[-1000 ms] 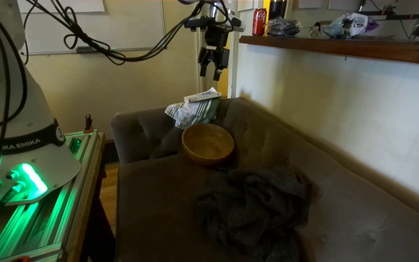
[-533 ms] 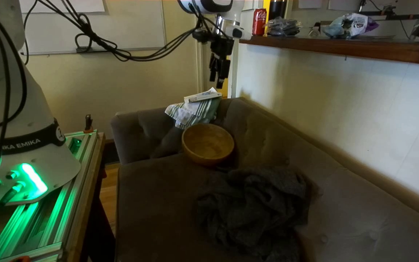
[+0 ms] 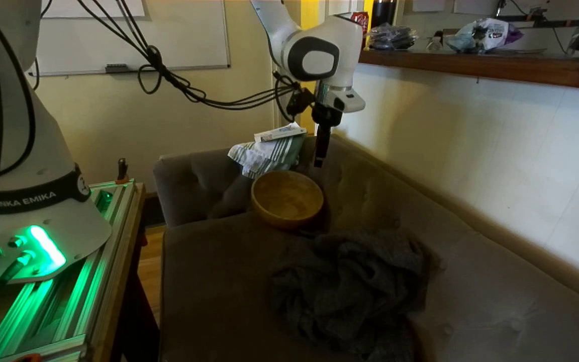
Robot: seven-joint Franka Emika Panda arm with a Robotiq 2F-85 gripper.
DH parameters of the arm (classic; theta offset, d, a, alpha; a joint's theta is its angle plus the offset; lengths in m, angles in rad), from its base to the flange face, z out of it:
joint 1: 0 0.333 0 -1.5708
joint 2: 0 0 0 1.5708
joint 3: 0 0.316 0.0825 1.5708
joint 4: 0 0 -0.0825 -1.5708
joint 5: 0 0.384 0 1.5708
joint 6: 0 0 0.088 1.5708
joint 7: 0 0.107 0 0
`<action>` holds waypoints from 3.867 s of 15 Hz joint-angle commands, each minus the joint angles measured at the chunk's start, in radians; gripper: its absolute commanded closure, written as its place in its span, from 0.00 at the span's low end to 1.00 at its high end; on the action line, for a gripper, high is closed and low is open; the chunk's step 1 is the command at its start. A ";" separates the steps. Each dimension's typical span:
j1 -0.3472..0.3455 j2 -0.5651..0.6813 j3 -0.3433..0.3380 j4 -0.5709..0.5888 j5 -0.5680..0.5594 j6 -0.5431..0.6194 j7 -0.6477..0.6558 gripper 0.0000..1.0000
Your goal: Put a part of the jersey in the bowl
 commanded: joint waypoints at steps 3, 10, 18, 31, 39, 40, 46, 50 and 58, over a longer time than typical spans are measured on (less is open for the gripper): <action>-0.040 0.149 0.010 -0.008 0.195 0.208 0.058 0.00; -0.044 0.192 -0.001 0.007 0.233 0.179 0.105 0.00; -0.069 0.428 0.035 0.211 0.306 0.181 0.217 0.00; 0.030 0.772 -0.034 0.584 0.246 0.213 0.463 0.00; 0.070 0.864 -0.120 0.711 0.176 0.158 0.617 0.39; 0.071 0.872 -0.123 0.722 0.165 0.150 0.632 0.46; 0.065 0.885 -0.129 0.757 0.113 0.109 0.682 0.85; 0.079 0.785 -0.160 0.635 0.128 0.151 0.647 0.94; 0.011 0.479 -0.096 0.274 0.129 0.327 0.489 0.92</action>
